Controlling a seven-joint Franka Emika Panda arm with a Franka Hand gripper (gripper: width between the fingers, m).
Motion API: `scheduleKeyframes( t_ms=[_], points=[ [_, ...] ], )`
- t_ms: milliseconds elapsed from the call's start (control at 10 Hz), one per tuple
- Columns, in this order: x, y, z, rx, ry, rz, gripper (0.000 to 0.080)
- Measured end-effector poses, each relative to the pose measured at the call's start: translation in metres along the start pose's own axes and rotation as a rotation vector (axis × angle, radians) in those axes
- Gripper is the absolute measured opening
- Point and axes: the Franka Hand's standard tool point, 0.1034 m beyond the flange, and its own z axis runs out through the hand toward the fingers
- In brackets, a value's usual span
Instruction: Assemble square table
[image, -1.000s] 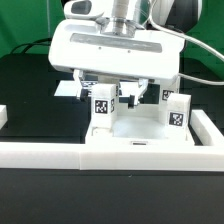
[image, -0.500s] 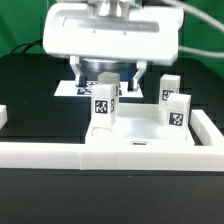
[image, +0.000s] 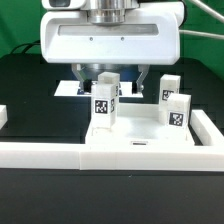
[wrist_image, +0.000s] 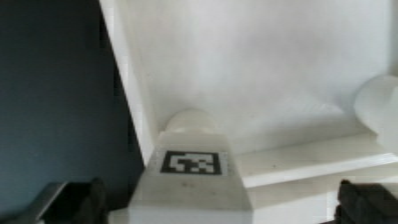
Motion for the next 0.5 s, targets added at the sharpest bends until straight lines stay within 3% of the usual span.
scheduleKeyframes(
  t_ms=[400,500],
  points=[
    [0.0125,0.0007,0.0020,-0.007,0.034,0.023,0.0649],
    [0.0124,0.0010,0.0022,-0.007,0.034,0.042,0.0522]
  ],
)
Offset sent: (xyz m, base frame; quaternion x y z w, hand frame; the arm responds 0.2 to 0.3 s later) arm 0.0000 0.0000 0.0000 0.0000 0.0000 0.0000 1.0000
